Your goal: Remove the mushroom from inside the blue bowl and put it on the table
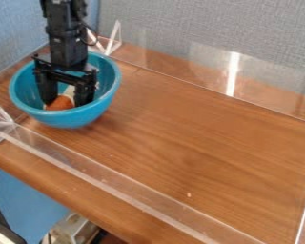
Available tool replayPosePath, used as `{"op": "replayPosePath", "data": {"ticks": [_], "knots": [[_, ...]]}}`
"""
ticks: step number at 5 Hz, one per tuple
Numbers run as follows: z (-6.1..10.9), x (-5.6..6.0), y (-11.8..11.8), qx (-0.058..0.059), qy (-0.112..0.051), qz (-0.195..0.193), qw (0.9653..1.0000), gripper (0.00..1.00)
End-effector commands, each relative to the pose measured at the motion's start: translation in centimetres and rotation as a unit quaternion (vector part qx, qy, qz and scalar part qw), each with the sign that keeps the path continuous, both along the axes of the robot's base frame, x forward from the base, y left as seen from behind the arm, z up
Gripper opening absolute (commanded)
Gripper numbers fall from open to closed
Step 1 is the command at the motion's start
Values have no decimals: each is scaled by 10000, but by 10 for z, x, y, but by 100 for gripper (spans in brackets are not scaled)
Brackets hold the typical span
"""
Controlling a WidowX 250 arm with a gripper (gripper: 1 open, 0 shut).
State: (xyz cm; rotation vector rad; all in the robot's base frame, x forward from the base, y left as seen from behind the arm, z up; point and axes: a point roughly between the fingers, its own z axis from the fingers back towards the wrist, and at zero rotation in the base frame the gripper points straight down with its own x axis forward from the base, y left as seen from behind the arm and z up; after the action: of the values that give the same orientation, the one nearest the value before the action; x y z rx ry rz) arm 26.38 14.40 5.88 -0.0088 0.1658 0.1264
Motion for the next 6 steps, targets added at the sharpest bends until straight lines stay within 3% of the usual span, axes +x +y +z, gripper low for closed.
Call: {"op": "replayPosePath", "data": {"ticks": [1,2,6], "knots": [[6,8,7,92,-174,63,9998,100],[2,10,7,73,-139,74,9998,0],[-2,12,6,93,-43,110,9999,0]]}}
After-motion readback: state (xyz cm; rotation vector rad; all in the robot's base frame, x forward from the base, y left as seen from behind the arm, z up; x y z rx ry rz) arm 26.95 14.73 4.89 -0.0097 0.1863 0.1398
